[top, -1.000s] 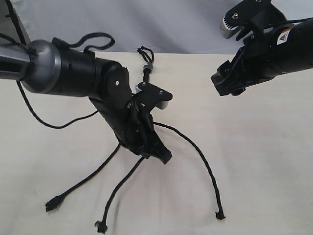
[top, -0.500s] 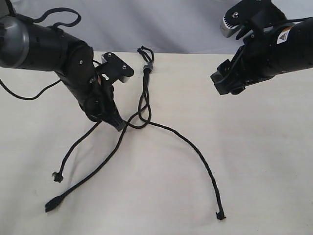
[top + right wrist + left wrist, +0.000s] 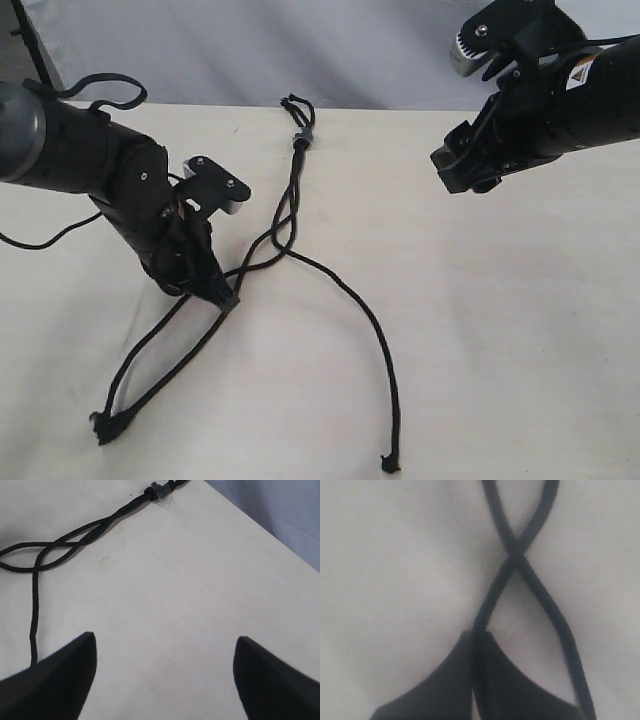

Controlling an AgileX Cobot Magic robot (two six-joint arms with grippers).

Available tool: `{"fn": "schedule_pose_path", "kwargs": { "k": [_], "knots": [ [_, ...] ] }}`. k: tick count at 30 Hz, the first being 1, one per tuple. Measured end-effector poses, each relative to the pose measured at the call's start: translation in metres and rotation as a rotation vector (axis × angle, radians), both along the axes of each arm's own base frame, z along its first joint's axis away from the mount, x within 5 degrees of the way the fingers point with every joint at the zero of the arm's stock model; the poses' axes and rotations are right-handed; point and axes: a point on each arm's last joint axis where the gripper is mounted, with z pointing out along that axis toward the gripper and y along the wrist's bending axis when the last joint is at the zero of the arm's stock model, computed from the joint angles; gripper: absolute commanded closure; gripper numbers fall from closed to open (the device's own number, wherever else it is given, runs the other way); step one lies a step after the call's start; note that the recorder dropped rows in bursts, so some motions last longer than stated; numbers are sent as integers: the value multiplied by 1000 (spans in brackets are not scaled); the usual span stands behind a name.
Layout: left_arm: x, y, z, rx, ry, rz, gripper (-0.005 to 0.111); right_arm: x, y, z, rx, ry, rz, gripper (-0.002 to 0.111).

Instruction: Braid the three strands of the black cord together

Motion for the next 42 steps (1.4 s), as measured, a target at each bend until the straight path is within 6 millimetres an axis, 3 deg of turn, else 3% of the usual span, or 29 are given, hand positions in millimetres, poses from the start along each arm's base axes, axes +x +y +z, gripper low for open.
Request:
{"fn": "schedule_pose_path", "kwargs": {
  "k": [6, 11, 14, 17, 19, 22, 26, 28, 32, 34, 37, 38, 41, 42],
  "knots": [
    [-20, -29, -3, -50, 82, -35, 107, 0, 0, 0, 0, 0, 0, 38],
    [-48, -83, 0, -80, 66, -284, 107, 0, 0, 0, 0, 0, 0, 38],
    [-49, -107, 19, -106, 0, -369, 107, 0, 0, 0, 0, 0, 0, 38],
    [-43, -91, 33, -103, 17, -307, 107, 0, 0, -1, 0, 2, 0, 38],
    [-33, -70, 37, -98, 37, -241, 107, 0, 0, -1, 0, 2, 0, 38],
    [-21, -31, 29, -83, 73, -125, 107, 0, 0, -1, 0, 2, 0, 38],
    [-16, -14, 25, -79, 91, -67, 106, 0, 0, -1, 2, 3, -3, 38],
    [-14, -14, 16, -76, 104, -61, 94, 0, 0, -1, 2, 3, -3, 38],
    [-14, -14, 4, -73, 136, -39, 51, 0, 0, -1, 5, 4, -4, 38],
    [-13, -15, 6, -76, 142, -36, 47, 0, 1, -1, 18, 7, -10, 38],
    [-4, -15, 27, -96, 111, -30, 52, -3, 4, -2, 99, 50, -40, 38],
    [-2, -13, 34, -103, 91, -26, 59, -3, 5, -2, 117, 58, -46, 38],
    [5, 16, 90, -160, -98, 49, 85, -9, 23, -3, 163, 99, -7, 38],
    [5, 22, 99, -168, -131, 66, 94, -12, 29, -3, 163, 108, 15, 38]
  ]
}}
